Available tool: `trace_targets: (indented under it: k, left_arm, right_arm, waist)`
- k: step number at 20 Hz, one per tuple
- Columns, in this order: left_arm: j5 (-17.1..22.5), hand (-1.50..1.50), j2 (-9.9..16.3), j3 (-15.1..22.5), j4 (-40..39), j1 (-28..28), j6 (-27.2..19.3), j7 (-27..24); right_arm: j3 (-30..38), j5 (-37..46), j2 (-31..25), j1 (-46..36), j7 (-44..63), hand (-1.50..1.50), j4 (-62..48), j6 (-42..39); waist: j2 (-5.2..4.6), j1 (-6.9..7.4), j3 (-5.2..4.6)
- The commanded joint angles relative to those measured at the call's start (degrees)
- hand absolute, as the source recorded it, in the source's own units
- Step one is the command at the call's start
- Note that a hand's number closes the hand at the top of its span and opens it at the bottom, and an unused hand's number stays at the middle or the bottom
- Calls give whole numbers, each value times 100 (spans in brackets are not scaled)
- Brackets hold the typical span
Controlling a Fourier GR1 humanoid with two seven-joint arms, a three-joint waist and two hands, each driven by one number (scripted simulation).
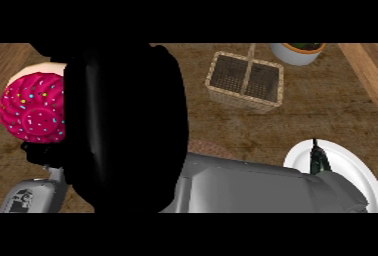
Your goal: Pick the cupcake from the placemat and place it in the basket
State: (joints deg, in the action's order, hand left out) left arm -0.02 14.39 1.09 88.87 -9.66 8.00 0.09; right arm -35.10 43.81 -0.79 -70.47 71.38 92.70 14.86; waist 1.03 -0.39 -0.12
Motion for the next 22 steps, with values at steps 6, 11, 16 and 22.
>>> trace_targets:
  k: [6, 11, 16, 22]
  left_arm:
    - [88, 0, 51, -112, -107, -282, 100, 124]
    - [51, 0, 52, -81, 102, -96, 107, 138]
    - [-67, 0, -110, 32, 112, -139, -9, 133]
    - [47, 0, 52, -176, 312, -38, 102, 207]
  right_arm:
    - [1053, 479, 75, -810, 1065, 150, -1075, -343]
    - [1980, 858, -171, -967, 348, 150, -1760, -161]
    - [2573, 1316, -179, -1196, 132, 150, -2405, 177]
    - [3257, 1033, -797, -844, -586, 150, -2324, -335]
  waist:
    - [-70, 26, 2]
    - [-86, 65, 8]
    - [-106, 94, 6]
    - [-86, 48, 13]
